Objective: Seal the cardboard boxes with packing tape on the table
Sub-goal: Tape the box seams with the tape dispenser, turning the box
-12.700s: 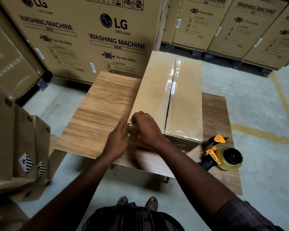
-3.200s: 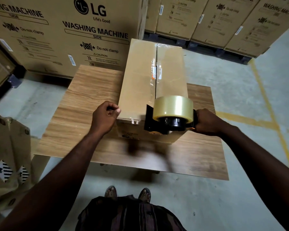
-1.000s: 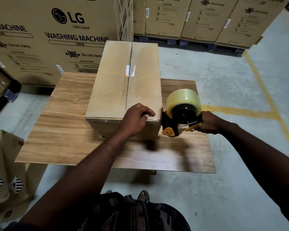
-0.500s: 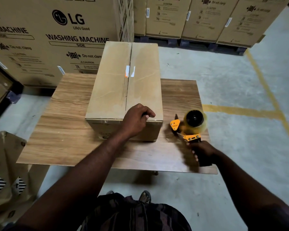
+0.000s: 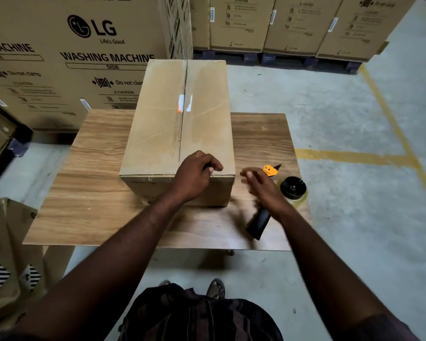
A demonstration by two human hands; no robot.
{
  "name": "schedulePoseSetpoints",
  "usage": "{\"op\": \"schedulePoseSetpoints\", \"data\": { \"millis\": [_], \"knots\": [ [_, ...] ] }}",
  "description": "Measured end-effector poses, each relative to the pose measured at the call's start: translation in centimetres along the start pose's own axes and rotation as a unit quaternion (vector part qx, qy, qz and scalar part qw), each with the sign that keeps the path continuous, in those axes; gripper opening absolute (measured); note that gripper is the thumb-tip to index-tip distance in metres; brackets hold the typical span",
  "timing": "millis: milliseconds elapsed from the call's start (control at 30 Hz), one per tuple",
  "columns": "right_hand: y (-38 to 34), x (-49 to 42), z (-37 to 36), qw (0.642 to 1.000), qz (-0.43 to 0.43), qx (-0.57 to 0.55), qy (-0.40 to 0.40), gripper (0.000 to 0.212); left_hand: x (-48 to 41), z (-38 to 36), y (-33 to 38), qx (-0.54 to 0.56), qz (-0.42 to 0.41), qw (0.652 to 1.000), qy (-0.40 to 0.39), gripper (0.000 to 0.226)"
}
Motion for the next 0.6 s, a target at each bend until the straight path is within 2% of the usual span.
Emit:
{"op": "schedulePoseSetpoints", "data": {
  "millis": [67, 167, 267, 333, 467, 600],
  "knots": [
    [-0.8, -0.2, -2.8, 0.994, 0.049, -0.088, 0.037, 0.054, 0.0, 0.0, 0.2, -0.003, -0.004, 1.000, 0.000, 0.025],
    [0.4, 0.3, -6.8, 0.983, 0.052, -0.148, 0.098, 0.059, 0.0, 0.1, 0.3, -0.003, -0.009, 1.000, 0.001, 0.026],
    [-0.1, 1.6, -7.7, 0.970, 0.047, -0.135, 0.196, 0.056, 0.1, 0.1, 0.4, -0.003, -0.013, 1.000, 0.002, 0.026],
    [-0.3, 1.9, -7.8, 0.968, 0.042, -0.091, 0.229, 0.050, 0.1, 0.1, 0.3, -0.002, -0.013, 1.000, 0.003, 0.026],
    [-0.8, 1.9, -8.5, 0.975, 0.050, 0.036, 0.213, 0.070, 0.2, 0.0, 0.3, -0.006, -0.012, 1.000, 0.002, 0.025],
    [-0.9, 1.9, -7.5, 0.979, 0.088, 0.072, 0.168, 0.069, 0.3, 0.0, 0.2, -0.004, -0.022, 1.000, 0.003, 0.012]
  ]
}}
Point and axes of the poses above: each hand's wrist, its own x-axis away from the middle knuckle, its own z-axis out of the back of the hand, y = z × x, the point moved 8 cm from there along -x, towards the middle knuckle, and after that the axes turned 7 degrees about x, right-handed, at the moved point
